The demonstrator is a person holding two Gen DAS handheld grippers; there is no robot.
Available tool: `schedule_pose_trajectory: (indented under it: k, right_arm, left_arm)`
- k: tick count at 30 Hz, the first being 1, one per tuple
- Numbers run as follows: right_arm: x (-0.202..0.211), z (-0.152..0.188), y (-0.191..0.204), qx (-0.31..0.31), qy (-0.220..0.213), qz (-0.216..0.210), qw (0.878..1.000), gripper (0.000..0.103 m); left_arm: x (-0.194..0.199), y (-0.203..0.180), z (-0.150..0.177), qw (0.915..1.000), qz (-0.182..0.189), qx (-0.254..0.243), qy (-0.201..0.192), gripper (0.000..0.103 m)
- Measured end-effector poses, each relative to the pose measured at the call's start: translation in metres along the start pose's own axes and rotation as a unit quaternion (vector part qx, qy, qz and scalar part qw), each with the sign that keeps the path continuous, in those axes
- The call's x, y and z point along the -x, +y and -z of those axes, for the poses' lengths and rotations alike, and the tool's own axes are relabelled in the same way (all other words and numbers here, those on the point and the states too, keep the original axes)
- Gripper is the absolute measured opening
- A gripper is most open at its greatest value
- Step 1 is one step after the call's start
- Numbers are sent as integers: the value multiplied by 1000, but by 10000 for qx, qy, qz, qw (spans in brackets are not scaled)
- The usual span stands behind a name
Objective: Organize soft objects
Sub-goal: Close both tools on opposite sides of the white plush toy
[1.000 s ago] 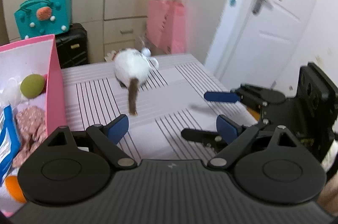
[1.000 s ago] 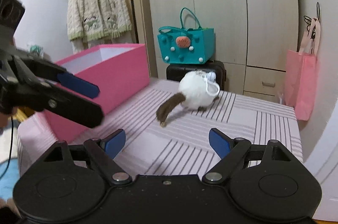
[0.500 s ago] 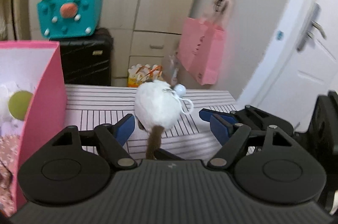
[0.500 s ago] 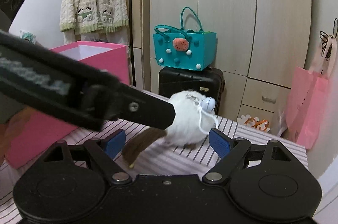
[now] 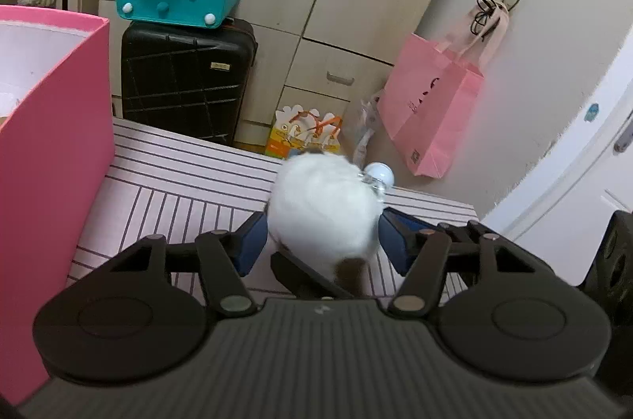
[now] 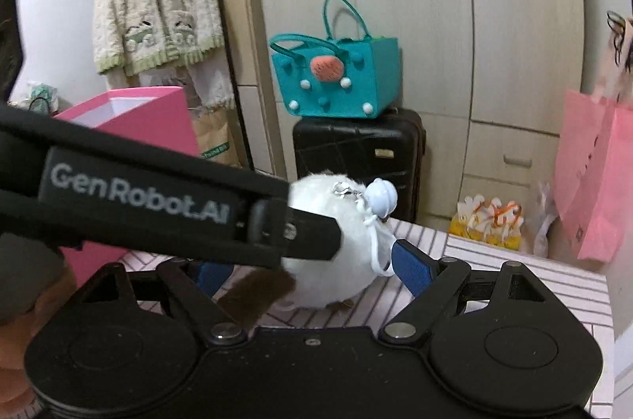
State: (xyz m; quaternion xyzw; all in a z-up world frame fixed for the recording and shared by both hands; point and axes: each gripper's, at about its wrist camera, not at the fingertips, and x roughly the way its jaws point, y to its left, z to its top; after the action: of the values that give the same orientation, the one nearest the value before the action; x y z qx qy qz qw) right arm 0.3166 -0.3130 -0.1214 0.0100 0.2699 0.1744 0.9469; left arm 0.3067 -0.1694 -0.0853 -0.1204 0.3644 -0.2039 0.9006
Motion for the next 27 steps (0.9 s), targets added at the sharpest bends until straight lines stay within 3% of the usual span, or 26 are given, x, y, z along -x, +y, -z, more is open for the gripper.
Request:
schedule_pose_trajectory:
  k: [5, 9, 12, 16, 22, 27]
  right_arm:
    - [-6, 2, -8, -75, 40, -44, 10000, 88]
    - [-5, 1, -9, -82, 94, 27, 9999, 67]
    - [-3, 0, -11, -289, 128, 55, 9995, 64]
    - [-1, 2, -2, -177, 112, 217, 9995, 61]
    - [5, -1, 2, -508, 242, 404, 9976, 59]
    - [17, 2, 10, -530, 234, 468, 9972, 58]
  left_arm:
    - [-6, 0, -1, 9997, 170, 164, 25, 55]
    - [-10, -5, -1, 9999, 117, 87, -24, 54]
    - [-11, -6, 1, 9999, 123, 69, -69, 54]
    - [-9, -9, 2, 9999, 79, -35, -74, 50]
    - [-2, -14, 5, 9998, 85, -191, -70, 48]
    - [11, -10, 11, 9994, 237, -255, -46, 47]
